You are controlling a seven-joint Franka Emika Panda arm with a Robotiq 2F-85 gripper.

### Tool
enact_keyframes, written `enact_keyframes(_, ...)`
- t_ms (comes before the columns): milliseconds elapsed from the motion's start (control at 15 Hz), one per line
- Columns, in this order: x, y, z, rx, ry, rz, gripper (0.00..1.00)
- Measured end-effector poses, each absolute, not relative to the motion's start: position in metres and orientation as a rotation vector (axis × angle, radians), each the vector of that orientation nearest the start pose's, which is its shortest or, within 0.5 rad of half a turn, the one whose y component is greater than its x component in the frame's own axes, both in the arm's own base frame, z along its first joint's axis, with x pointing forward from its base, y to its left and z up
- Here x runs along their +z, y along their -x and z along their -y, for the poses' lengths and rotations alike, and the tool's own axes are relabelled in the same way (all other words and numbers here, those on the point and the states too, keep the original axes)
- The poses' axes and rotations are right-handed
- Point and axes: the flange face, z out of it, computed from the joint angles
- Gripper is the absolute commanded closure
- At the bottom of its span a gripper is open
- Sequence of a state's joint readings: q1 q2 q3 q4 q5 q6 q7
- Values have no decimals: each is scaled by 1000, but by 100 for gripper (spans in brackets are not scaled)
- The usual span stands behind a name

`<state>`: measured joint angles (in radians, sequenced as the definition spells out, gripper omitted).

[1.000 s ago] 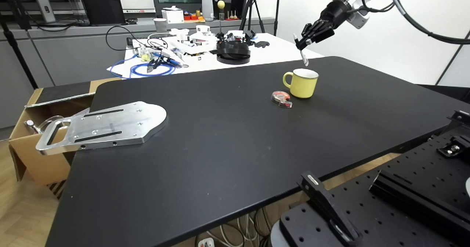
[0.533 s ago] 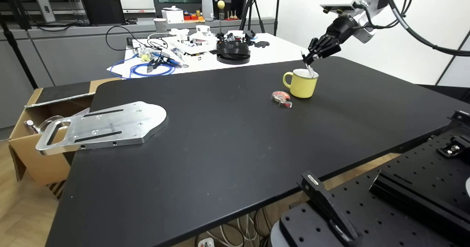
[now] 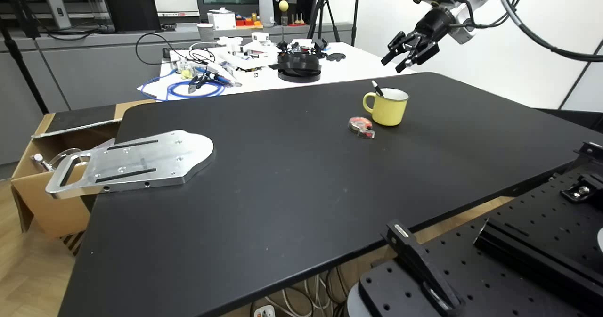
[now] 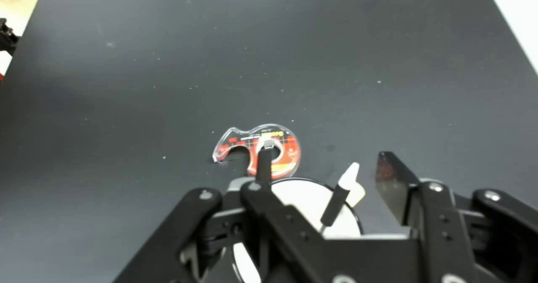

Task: Put the pen in the cup

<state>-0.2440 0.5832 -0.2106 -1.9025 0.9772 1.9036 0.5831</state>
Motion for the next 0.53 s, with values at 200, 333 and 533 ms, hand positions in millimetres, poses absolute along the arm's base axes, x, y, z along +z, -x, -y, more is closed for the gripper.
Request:
enact_keyframes(200,221,-566,195,599,1711,-1650,7)
enact_keyframes(333,242,-570,192,566,1737,-1597,0)
enact_keyframes(533,245,-570,192,558,1746,-1581,1)
